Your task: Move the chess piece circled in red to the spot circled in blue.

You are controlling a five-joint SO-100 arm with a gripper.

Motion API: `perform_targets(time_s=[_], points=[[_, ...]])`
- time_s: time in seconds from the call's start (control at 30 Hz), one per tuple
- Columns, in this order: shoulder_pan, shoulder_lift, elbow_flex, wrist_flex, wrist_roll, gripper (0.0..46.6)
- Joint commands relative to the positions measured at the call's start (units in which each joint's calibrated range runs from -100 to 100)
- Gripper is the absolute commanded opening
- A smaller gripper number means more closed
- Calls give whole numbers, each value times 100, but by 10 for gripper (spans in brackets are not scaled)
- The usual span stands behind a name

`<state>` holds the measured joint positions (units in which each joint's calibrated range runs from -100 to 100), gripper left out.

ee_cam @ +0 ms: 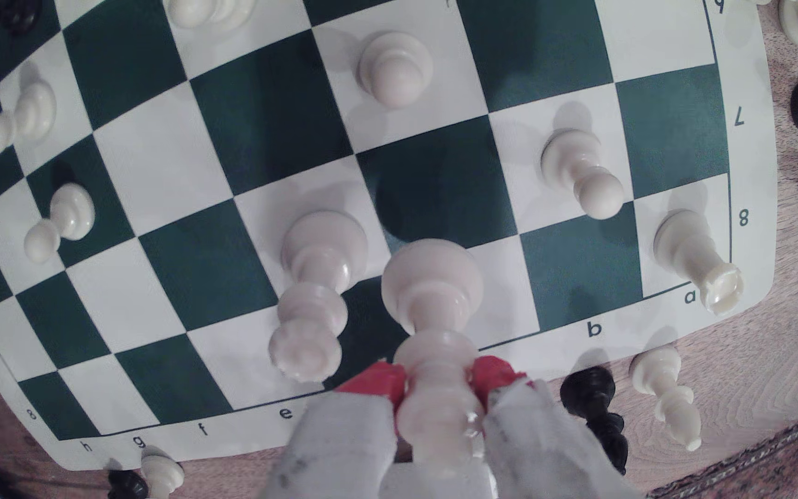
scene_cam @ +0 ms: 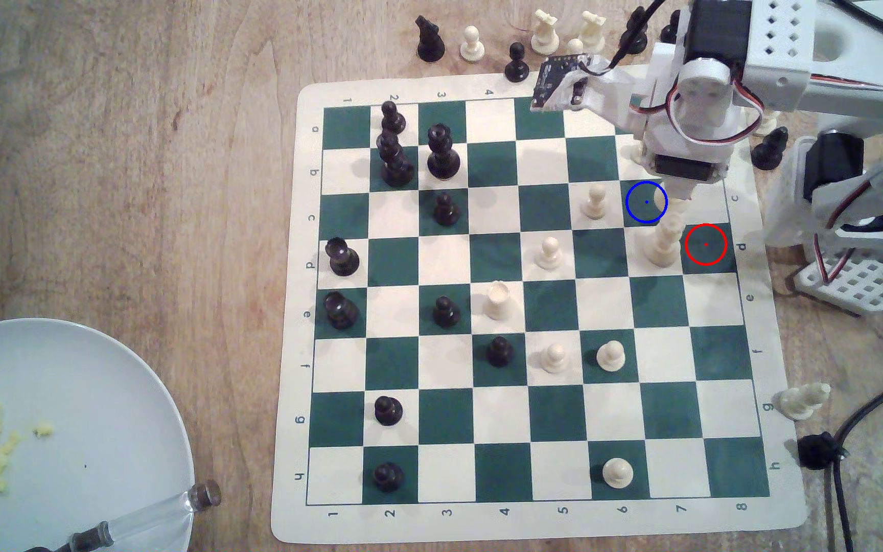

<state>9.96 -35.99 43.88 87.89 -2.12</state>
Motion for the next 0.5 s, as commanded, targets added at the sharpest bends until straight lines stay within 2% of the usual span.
perform_targets(time_s=[0.0,0.47], points=[[135,67,91,-279,49,10],[338,347,481,-1123,83,19]])
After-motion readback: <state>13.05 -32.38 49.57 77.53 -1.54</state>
